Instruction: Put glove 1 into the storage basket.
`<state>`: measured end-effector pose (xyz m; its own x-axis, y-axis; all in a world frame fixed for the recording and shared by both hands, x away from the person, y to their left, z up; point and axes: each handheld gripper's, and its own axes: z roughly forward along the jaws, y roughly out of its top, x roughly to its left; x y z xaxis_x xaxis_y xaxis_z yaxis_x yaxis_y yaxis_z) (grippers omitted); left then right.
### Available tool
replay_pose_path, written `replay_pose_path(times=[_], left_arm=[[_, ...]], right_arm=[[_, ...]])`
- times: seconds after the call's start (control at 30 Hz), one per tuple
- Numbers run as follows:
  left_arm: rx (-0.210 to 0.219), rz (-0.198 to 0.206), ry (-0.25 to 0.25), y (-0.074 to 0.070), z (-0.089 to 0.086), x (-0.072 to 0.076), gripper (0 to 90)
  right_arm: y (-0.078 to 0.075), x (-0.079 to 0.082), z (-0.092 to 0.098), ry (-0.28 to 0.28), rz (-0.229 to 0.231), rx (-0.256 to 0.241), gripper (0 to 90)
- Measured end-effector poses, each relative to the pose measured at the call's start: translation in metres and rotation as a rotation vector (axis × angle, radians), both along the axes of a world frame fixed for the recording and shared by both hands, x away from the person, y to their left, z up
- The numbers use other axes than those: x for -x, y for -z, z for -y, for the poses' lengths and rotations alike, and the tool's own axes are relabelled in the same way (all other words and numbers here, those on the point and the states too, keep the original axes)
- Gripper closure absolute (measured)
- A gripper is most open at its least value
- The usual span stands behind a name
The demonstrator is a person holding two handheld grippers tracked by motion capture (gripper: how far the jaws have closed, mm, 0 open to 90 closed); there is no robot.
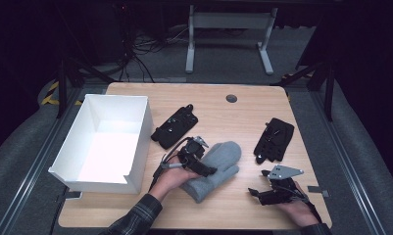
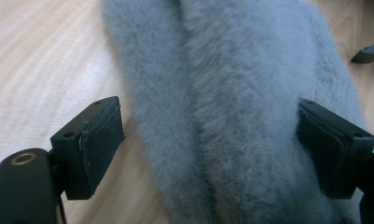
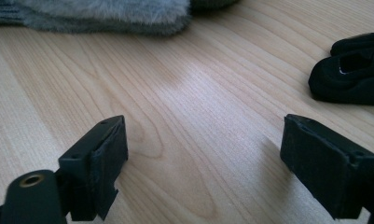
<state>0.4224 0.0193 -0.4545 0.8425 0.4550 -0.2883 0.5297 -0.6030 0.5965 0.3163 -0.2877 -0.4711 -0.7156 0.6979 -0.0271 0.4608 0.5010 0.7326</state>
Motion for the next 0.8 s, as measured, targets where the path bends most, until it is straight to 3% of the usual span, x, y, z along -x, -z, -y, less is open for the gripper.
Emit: replay_pose_path(times=[0.23,0.43,0.57,0.8], left_arm=[[0.037,-0.048,0.063,0.001,-0.001,-0.002,31.0],[0.081,-0.11,0.082,0.003,-0.003,-0.004,54.1],[0.078,-0.101,0.087,0.0,-0.003,-0.003,68.1],[0.093,-0.086,0.077,-0.007,-0.005,0.0,72.6]], right_arm=[[0.0,0.0,0.0,0.0,0.0,0.0,15.3],[0.0,0.0,0.0,-0.001,0.0,0.0,15.3],[0.0,0.0,0.0,-0.001,0.0,0.0,15.2],[0.0,0.0,0.0,-0.001,-0.001,0.0,15.2]])
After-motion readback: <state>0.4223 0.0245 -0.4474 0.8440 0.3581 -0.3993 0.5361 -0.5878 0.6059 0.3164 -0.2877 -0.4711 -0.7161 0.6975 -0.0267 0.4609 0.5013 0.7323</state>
